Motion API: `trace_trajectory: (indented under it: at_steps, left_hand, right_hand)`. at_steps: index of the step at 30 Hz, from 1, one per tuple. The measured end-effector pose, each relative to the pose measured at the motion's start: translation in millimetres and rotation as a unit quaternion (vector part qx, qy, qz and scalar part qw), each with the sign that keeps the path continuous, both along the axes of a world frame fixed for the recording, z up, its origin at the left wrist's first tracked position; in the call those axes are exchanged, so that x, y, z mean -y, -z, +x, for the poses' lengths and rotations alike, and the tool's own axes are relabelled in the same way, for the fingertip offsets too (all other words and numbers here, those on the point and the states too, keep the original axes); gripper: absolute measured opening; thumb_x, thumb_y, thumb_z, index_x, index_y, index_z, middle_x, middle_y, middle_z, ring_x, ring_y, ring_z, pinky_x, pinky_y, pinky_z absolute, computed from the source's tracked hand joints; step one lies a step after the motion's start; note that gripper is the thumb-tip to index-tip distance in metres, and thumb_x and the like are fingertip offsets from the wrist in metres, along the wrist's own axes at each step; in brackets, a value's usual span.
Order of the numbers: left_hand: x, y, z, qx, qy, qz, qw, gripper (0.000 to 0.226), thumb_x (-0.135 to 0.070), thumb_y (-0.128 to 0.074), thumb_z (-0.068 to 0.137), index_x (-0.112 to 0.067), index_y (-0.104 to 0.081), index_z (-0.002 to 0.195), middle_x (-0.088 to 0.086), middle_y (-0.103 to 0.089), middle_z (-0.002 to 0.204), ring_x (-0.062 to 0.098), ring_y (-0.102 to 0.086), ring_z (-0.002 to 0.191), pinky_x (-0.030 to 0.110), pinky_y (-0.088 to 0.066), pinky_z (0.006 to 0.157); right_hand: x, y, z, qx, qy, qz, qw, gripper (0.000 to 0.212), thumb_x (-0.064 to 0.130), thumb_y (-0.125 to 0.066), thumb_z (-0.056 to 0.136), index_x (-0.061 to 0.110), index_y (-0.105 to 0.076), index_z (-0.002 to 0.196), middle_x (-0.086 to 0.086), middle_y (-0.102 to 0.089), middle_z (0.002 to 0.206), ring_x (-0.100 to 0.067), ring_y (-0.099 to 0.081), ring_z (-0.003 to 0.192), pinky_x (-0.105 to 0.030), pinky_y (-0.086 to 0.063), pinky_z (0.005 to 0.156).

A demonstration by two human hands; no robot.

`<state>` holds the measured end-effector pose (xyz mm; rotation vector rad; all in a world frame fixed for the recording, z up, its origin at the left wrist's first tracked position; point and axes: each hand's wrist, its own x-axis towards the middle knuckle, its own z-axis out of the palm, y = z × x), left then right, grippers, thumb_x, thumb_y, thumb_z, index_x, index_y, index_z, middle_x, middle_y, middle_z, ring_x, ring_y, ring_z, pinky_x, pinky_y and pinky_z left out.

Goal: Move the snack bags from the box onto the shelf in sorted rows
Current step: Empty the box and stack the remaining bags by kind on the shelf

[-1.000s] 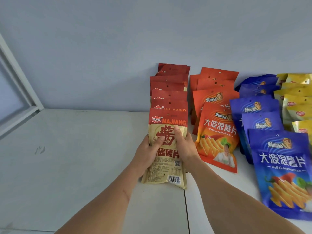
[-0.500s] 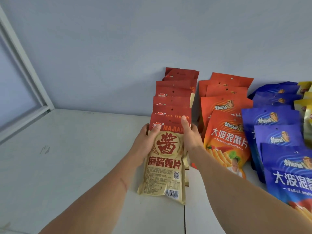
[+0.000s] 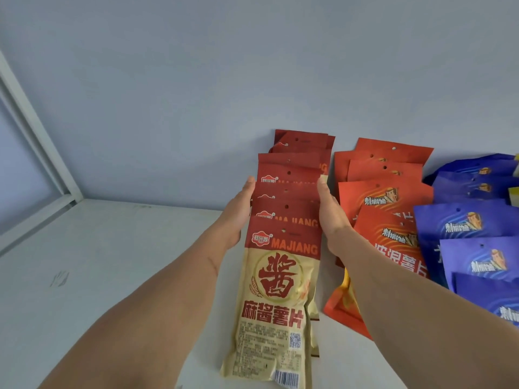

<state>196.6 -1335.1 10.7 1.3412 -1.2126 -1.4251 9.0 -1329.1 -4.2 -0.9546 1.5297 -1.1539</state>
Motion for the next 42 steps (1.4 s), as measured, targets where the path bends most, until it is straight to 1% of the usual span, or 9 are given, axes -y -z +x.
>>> trace_trajectory:
  at_steps: [8,13,15,18,20,23,25,30,42]
  left_hand:
    - [16.4,2.6,-10.8,-0.030,0.021,0.032,0.999,0.071,-0.081,-0.033,0.088,-0.027,-0.067,0.119,0.009,-0.078,0.105,0.030,-0.075,0.096,0.053,-0.056,0.095]
    - [5.0,4.2,-3.6,-0.035,-0.018,0.010,0.999,0.065,-0.075,-0.029,0.094,-0.025,-0.062,0.119,0.000,-0.075,0.108,0.021,-0.073,0.097,0.044,-0.056,0.094]
    - [-13.0,9.1,0.3,0.047,-0.057,-0.050,0.996,0.068,-0.073,-0.024,0.096,-0.024,-0.051,0.135,-0.007,-0.063,0.124,0.013,-0.062,0.109,0.037,-0.048,0.098]
    - [-60.3,37.3,11.8,0.265,-0.086,-0.174,0.944,0.083,-0.080,-0.018,0.091,-0.028,-0.026,0.155,-0.005,-0.034,0.160,0.015,-0.030,0.148,0.041,-0.027,0.120]
    - [-105.0,59.7,11.3,0.390,-0.034,-0.264,0.882,0.082,-0.080,-0.012,0.091,-0.032,-0.014,0.158,-0.007,-0.015,0.167,0.008,-0.004,0.153,0.036,-0.006,0.123]
    - [-148.6,90.2,-0.6,0.499,0.047,-0.403,0.765,0.082,-0.081,-0.020,0.091,-0.029,-0.026,0.154,0.002,-0.027,0.163,0.028,-0.017,0.153,0.053,-0.014,0.121]
    - [-156.0,102.9,-9.0,0.542,0.067,-0.436,0.715,0.086,-0.084,-0.025,0.088,-0.029,-0.031,0.154,0.004,-0.028,0.163,0.035,-0.023,0.151,0.061,-0.021,0.117]
    - [-149.2,108.5,-15.4,0.564,0.059,-0.439,0.697,0.086,-0.084,-0.034,0.084,-0.029,-0.038,0.150,0.006,-0.030,0.162,0.036,-0.022,0.150,0.069,-0.030,0.111]
    - [-117.8,110.4,-22.6,0.598,0.022,-0.439,0.670,0.077,-0.077,-0.039,0.091,-0.031,-0.038,0.153,0.008,-0.030,0.163,0.038,-0.028,0.149,0.067,-0.028,0.112]
  right_hand:
    - [11.8,5.7,3.0,0.022,-0.033,0.002,0.999,0.074,0.088,-0.026,0.083,0.039,-0.057,0.129,0.004,-0.074,0.110,-0.018,-0.074,0.095,-0.039,-0.059,0.082]
    - [15.5,-0.3,-0.8,0.001,0.003,-0.011,1.000,0.085,0.088,-0.034,0.081,0.032,-0.041,0.144,0.001,-0.067,0.120,-0.022,-0.070,0.099,-0.046,-0.058,0.090]
    - [15.5,-4.2,0.2,-0.052,0.013,-0.029,0.998,0.089,0.084,-0.037,0.083,0.027,-0.033,0.151,0.004,-0.059,0.125,-0.019,-0.064,0.103,-0.039,-0.055,0.089]
    - [17.8,-8.6,2.1,-0.246,0.049,-0.101,0.963,0.095,0.084,-0.036,0.083,0.021,-0.029,0.153,-0.002,-0.047,0.146,-0.024,-0.052,0.127,-0.043,-0.044,0.105]
    - [22.1,-12.8,1.3,-0.399,0.052,-0.127,0.907,0.098,0.084,-0.032,0.083,0.019,-0.023,0.156,-0.006,-0.030,0.161,-0.028,-0.033,0.145,-0.049,-0.031,0.117]
    - [34.9,-25.3,1.0,-0.550,0.029,-0.135,0.824,0.098,0.083,-0.026,0.086,0.019,-0.014,0.159,-0.007,-0.012,0.167,-0.028,-0.014,0.153,-0.050,-0.017,0.121]
    - [45.4,-33.1,3.3,-0.599,0.032,-0.142,0.787,0.099,0.084,-0.024,0.086,0.020,-0.007,0.160,-0.008,-0.004,0.168,-0.028,-0.006,0.154,-0.049,-0.013,0.122]
    - [74.0,-41.6,13.4,-0.646,-0.028,-0.146,0.749,0.093,0.084,-0.022,0.085,0.029,-0.009,0.160,-0.003,0.004,0.168,-0.027,0.005,0.155,-0.051,-0.009,0.123]
    - [82.8,-41.6,21.3,-0.639,-0.077,-0.140,0.753,0.085,0.083,-0.015,0.086,0.035,-0.021,0.157,0.001,0.002,0.168,-0.031,0.001,0.153,-0.055,-0.009,0.121]
